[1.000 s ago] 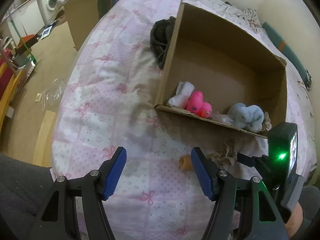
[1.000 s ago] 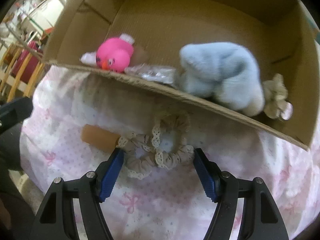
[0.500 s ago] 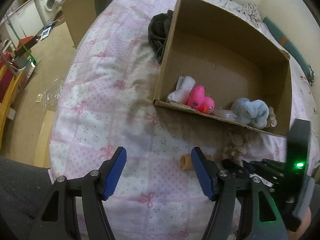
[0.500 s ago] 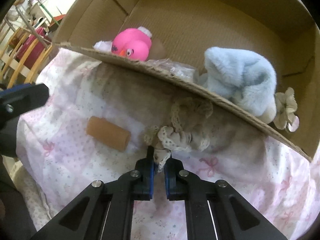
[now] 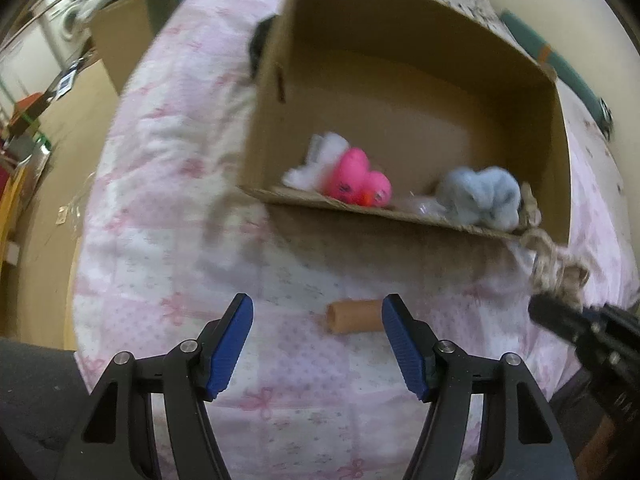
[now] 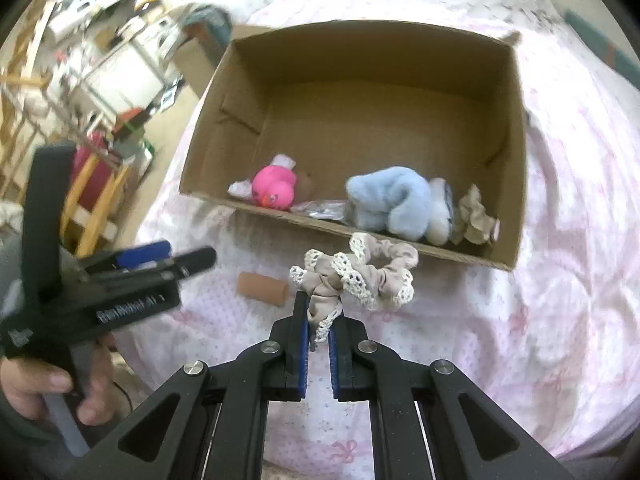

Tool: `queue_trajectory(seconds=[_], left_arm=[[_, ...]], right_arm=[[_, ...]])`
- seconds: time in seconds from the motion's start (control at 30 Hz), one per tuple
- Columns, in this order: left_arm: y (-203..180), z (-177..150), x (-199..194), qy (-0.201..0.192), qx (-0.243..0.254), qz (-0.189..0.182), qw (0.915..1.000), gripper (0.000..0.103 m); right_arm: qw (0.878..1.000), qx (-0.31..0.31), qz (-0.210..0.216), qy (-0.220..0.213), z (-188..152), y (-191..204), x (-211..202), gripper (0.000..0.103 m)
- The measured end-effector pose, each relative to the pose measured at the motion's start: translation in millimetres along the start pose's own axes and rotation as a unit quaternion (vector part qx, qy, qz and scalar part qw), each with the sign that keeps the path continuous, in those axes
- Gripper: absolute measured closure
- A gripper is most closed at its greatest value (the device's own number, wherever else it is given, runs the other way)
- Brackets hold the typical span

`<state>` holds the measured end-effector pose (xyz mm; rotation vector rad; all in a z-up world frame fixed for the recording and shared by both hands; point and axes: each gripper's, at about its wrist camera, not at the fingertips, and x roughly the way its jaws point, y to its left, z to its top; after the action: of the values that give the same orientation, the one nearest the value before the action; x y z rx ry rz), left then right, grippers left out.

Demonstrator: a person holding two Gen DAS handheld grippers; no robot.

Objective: Organize soft objects
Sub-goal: 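Grasp the tan cylinder with the left gripper while the right gripper holds the scrunchie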

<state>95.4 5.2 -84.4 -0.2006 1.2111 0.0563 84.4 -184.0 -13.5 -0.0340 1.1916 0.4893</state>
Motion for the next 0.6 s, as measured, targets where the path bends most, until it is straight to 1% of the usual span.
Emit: queue_trajectory(seconds=[0.07, 0.13, 0.2, 0.27, 0.37, 0.5, 0.6], left_arm=[[-5.9, -2.2, 4.0, 0.001, 0.011, -0.005, 0.9999, 0.039], [-13.5, -4.9, 10.0, 0.010, 0.028, -0.011, 0.9995, 0.039], [-21.1, -8.0, 19.1, 0.022, 0.045, -0.012, 0.9987, 0.039], [-25.9, -9.4, 26.3, 0.025, 0.052, -0.012, 0.9983, 0.039], [-31.1, -7.8, 36.1, 0.022, 0.056, -0.011, 0.9981, 0.039], [-32.3, -7.1, 56.4, 0.041, 0.049, -0.023, 0.9977, 0.039], [-29.9, -6.4, 67.1, 0.046, 0.040, -0.018, 0.9980, 0.046]], right_arm=[[1.000, 0.023, 0.005, -0.003, 2.8, -3.6, 3.4, 0.093], [0.999, 0.039, 0.011, -0.014, 2.7, -5.2, 8.8, 0.093], [0.998, 0.049, 0.016, -0.029, 6.0, -16.4, -0.2, 0.093], [0.997, 0.060, 0.019, -0.034, 5.6, -19.5, -0.4, 0.093], [0.996, 0.078, 0.025, -0.030, 5.9, -26.1, 3.9, 0.093], [0.995, 0.088, 0.030, -0.032, 7.6, -28.5, 6.0, 0.093], [0.995, 0.090, 0.025, -0.025, 7.3, -29.0, 12.1, 0.093]])
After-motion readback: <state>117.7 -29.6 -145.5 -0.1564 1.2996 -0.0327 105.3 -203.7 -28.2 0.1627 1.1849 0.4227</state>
